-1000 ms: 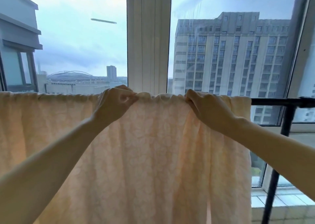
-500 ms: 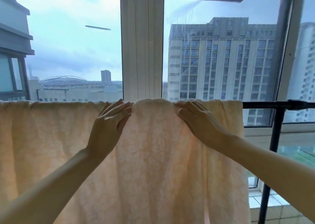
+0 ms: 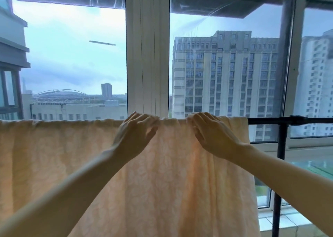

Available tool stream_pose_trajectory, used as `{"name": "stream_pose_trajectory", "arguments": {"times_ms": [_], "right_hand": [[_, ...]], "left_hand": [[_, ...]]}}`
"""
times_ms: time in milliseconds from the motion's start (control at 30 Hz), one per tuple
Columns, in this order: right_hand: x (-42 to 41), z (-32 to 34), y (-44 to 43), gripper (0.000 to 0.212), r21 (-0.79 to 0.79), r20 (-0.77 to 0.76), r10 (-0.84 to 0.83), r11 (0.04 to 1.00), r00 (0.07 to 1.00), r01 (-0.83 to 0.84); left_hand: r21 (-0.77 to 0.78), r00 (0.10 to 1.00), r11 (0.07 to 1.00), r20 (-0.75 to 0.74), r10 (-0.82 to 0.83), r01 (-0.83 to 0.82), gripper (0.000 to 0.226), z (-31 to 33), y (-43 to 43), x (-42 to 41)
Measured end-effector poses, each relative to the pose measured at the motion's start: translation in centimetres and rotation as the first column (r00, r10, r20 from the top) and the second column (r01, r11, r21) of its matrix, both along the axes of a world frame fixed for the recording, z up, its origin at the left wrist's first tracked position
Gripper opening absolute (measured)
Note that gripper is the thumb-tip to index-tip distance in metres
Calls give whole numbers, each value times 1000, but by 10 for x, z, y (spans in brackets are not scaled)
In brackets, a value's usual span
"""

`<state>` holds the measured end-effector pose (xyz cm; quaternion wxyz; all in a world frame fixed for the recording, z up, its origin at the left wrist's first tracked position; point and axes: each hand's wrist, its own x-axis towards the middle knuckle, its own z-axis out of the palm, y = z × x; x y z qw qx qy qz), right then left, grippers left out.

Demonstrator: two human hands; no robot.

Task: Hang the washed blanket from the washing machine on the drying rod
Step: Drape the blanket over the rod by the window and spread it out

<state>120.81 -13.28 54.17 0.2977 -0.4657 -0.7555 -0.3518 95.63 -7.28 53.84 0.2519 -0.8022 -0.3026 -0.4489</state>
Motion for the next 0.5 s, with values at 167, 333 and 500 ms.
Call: {"name": "stream_pose_trajectory", "arguments": {"times_ms": [167, 333, 500], "right_hand": [[18, 5, 1, 32, -69, -144, -103, 993, 984, 93], [30, 10, 11, 29, -141, -146, -144, 982, 979, 123], [38, 10, 17, 30, -94, -191, -82, 993, 978, 65]], "left_hand": [[-6, 999, 999, 17, -32, 32, 27, 3, 7, 28], [-7, 995, 997, 67, -75, 75, 24, -2, 9, 56], [-64, 990, 998, 142, -5, 14, 36, -4, 10, 77]]}}
